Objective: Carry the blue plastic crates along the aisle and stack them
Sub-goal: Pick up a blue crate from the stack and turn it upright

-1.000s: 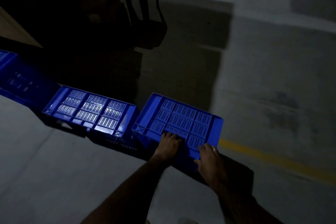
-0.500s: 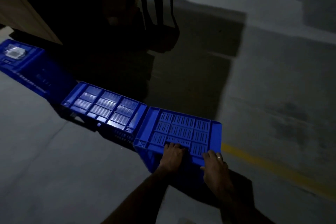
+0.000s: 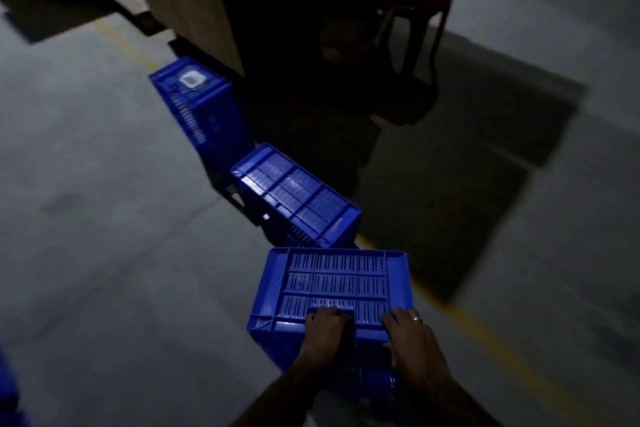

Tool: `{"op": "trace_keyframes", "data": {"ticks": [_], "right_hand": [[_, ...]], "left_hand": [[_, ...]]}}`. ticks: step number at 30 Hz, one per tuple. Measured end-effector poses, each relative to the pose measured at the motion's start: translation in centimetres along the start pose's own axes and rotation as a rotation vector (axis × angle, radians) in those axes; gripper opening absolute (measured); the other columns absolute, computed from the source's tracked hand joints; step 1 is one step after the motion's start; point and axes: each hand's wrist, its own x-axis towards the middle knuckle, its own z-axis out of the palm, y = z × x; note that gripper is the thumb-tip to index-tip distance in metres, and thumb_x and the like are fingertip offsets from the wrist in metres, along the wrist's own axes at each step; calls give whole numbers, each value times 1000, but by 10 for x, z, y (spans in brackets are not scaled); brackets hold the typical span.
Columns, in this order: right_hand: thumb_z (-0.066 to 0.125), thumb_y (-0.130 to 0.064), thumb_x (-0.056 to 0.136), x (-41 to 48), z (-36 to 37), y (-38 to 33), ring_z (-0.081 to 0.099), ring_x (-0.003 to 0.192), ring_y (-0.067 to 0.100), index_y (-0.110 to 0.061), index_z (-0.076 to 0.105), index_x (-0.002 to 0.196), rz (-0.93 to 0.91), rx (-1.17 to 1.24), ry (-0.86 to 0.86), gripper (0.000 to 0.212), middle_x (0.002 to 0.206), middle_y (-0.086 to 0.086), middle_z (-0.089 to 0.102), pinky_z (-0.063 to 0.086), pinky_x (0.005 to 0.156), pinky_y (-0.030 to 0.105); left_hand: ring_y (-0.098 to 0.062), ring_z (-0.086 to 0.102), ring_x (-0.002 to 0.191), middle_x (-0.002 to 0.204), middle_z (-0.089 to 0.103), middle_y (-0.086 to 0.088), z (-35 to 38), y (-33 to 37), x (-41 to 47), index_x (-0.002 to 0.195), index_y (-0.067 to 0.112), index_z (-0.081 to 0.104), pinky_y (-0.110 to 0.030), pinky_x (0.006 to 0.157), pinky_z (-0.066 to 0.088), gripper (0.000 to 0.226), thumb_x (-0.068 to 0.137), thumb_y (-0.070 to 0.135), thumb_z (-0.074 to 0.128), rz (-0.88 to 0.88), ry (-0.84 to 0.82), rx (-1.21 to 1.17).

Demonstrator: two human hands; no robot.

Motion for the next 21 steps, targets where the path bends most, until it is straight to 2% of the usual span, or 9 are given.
{"op": "trace_keyframes", "data": {"ticks": [4, 8, 9, 11, 12, 15, 18, 21], "right_hand": [[62, -27, 84, 11, -10, -62, 40, 127, 22, -21, 44, 130, -137, -113, -34, 50, 137, 2, 44, 38, 107, 38], [65, -26, 82, 26, -22, -160, 41, 126, 26, -18, 46, 128, -301, -260, -55, 50, 136, 6, 46, 39, 105, 41], [69, -27, 77, 29, -25, -185, 45, 124, 27, -18, 50, 124, -338, -293, -47, 52, 133, 7, 49, 43, 102, 43], [82, -33, 61, 37, -30, -233, 59, 108, 27, -20, 61, 109, -408, -367, -4, 54, 116, 6, 61, 54, 86, 43], [83, -35, 60, 41, -33, -257, 61, 105, 26, -20, 61, 107, -452, -394, 28, 54, 113, 5, 62, 55, 83, 42], [64, -28, 82, 50, -39, -325, 43, 124, 28, -17, 47, 126, -579, -400, -24, 48, 133, 8, 47, 43, 102, 43], [60, -23, 85, 67, -40, -377, 41, 124, 29, -15, 45, 127, -656, -417, -15, 46, 133, 9, 45, 41, 102, 43], [64, -23, 81, 82, -46, -415, 43, 123, 30, -15, 46, 130, -725, -317, 14, 53, 131, 11, 47, 44, 98, 43]], "left_hand": [[-20, 53, 118, 123, 58, -1, -18, -48, -45, 110, 23, 59, -42, 106, 39, 27, 88, 36, 62, -99, 55, -147], [-16, 52, 111, 116, 58, 1, -47, -118, -103, 104, 23, 58, -39, 102, 41, 23, 85, 35, 65, -234, 163, -270], [-16, 52, 110, 115, 58, 2, -54, -135, -118, 104, 24, 58, -39, 101, 42, 23, 85, 35, 65, -267, 200, -299], [-17, 52, 109, 114, 57, 1, -70, -168, -148, 104, 24, 59, -39, 99, 42, 23, 85, 35, 64, -337, 257, -354], [-17, 51, 108, 113, 57, 1, -77, -183, -163, 105, 24, 59, -39, 99, 42, 22, 86, 35, 63, -363, 296, -381], [-15, 50, 107, 112, 57, 3, -95, -227, -197, 106, 25, 61, -37, 98, 39, 23, 86, 36, 62, -444, 386, -476], [-16, 49, 110, 112, 57, 4, -108, -268, -216, 107, 28, 61, -39, 99, 36, 24, 86, 39, 59, -509, 430, -540], [-18, 46, 116, 118, 56, 2, -125, -302, -227, 113, 25, 60, -40, 101, 30, 30, 87, 38, 57, -569, 488, -583]]}}
